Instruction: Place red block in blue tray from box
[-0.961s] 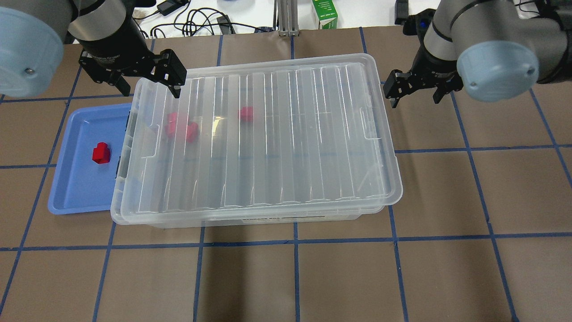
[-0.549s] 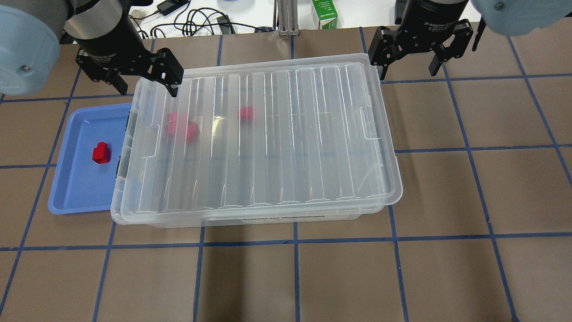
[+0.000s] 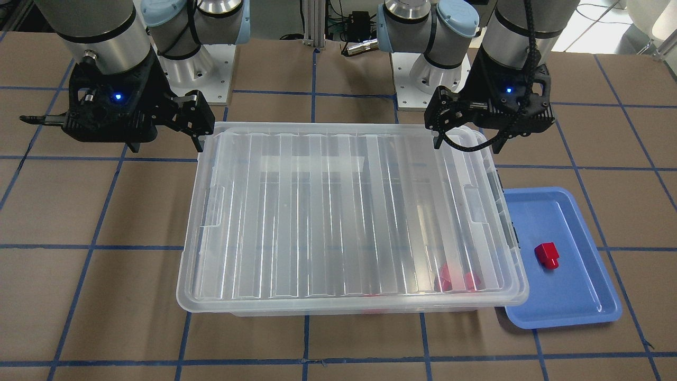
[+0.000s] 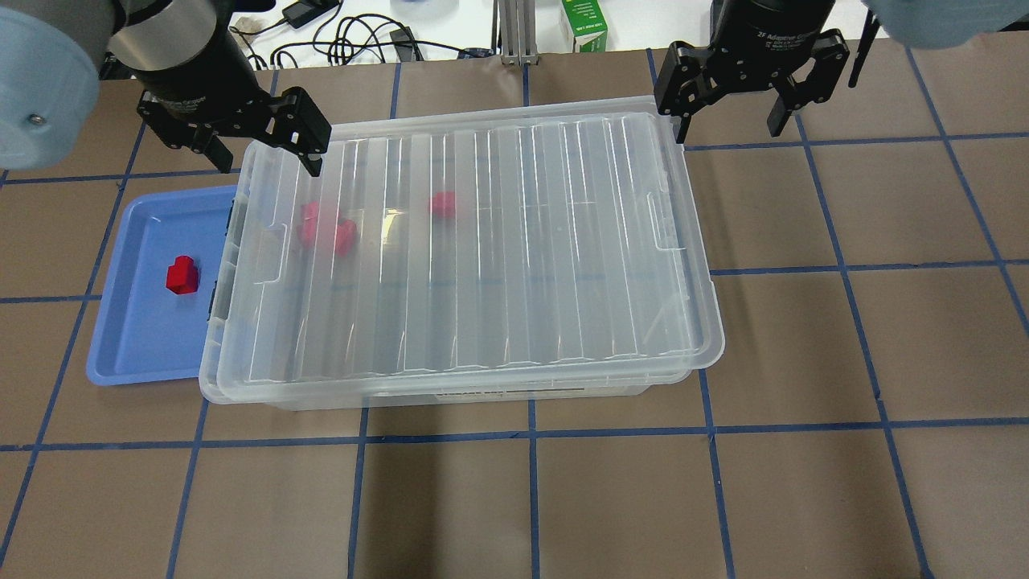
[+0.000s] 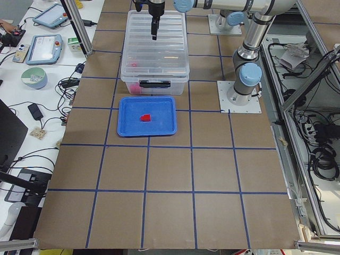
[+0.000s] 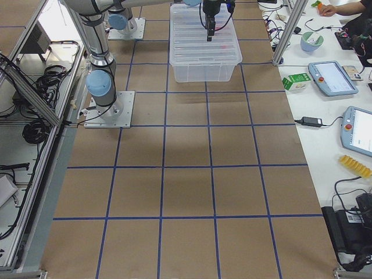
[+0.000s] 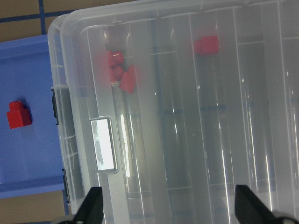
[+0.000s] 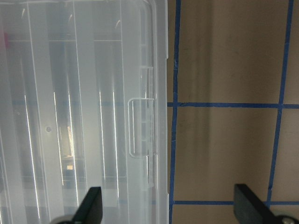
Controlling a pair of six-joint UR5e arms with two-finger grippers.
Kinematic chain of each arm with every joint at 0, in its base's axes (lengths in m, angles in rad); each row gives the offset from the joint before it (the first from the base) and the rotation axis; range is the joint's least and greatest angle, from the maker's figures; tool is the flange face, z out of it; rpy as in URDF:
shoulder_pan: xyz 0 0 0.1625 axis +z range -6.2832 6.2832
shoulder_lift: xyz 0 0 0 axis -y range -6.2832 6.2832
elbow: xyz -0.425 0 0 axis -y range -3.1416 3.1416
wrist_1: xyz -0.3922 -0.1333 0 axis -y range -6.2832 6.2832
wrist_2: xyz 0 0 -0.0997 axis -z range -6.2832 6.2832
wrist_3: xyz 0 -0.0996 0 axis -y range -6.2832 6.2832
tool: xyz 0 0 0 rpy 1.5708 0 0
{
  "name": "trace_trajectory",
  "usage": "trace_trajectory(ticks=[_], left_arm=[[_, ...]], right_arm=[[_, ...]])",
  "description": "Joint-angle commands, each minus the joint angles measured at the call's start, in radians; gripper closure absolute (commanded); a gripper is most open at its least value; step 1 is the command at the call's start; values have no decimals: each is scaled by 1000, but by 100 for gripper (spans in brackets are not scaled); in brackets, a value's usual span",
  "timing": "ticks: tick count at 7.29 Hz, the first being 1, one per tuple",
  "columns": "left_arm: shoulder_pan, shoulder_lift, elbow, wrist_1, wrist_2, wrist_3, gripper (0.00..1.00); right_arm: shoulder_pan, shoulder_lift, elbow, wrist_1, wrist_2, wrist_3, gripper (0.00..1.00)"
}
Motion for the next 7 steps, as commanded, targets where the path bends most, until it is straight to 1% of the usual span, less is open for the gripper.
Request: trace_trajectory(ticks=[1,7], left_arm=[[0,6,3,-16,7,2,0],[0,12,-2,-18,3,-9,0]], right_arm=[[1,0,-1,-2,0,0,0],[1,0,-1,0,-4,2,0]])
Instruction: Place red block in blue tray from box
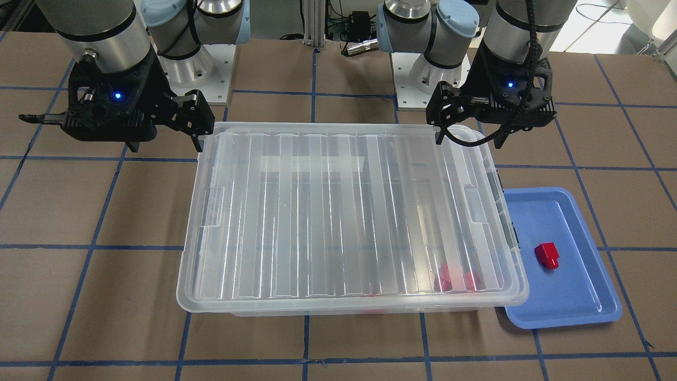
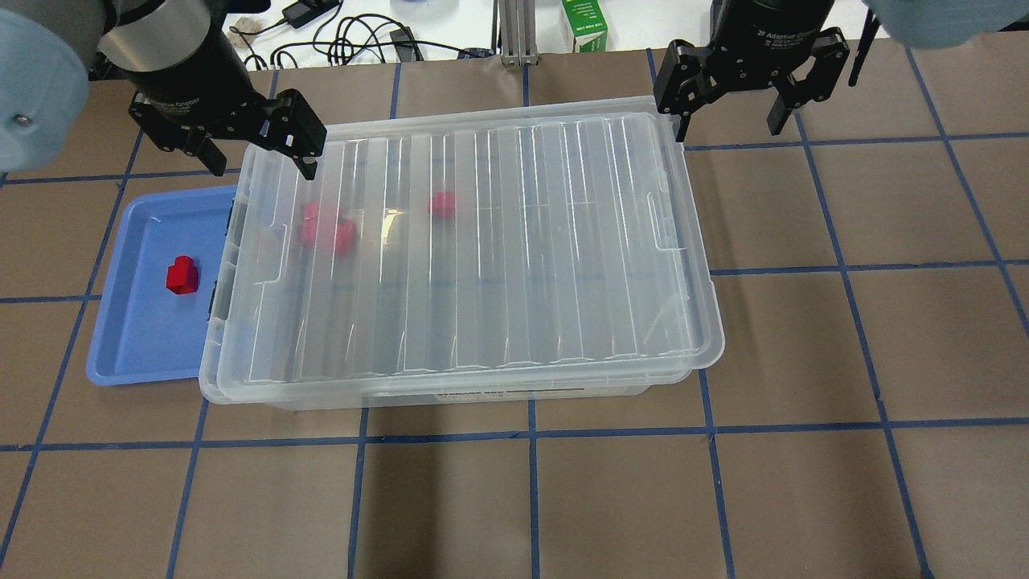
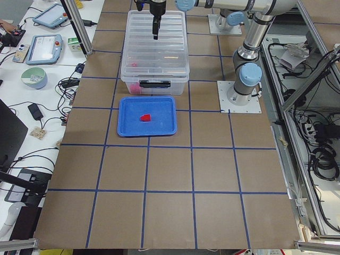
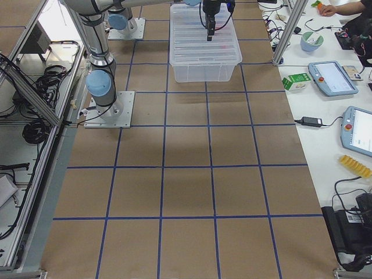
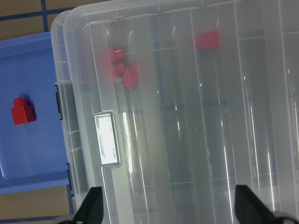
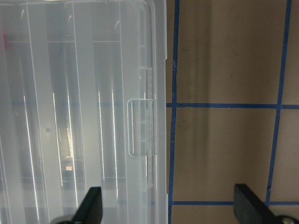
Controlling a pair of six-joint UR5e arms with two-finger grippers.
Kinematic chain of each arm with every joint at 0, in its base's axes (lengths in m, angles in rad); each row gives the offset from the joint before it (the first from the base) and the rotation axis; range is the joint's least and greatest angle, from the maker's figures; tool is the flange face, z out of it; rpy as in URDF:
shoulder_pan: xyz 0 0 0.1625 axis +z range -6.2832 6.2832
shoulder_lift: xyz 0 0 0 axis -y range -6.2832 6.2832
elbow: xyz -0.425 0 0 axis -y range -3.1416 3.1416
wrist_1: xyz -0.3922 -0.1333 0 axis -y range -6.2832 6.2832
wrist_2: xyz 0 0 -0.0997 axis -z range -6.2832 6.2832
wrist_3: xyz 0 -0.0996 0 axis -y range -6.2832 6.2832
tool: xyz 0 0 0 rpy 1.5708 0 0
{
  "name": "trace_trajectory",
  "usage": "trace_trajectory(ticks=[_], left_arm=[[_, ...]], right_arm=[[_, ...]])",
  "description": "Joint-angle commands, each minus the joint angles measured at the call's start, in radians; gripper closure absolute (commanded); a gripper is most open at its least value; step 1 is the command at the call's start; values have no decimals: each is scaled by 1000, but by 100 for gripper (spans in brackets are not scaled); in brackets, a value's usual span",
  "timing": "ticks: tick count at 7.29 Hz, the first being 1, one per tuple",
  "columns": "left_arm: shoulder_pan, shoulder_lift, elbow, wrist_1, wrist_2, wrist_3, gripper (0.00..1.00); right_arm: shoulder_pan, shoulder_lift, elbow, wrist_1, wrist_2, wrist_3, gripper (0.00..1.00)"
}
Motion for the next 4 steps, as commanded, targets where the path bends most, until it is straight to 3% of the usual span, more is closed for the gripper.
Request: trace_trajectory(ticks=[1,4], left_arm=[[0,10,-8,0,0,-2,0],[-2,16,-19,-2,1,-5,0]], right_arm=[[0,0,0,1,2,0,0],[0,0,0,1,2,2,0]])
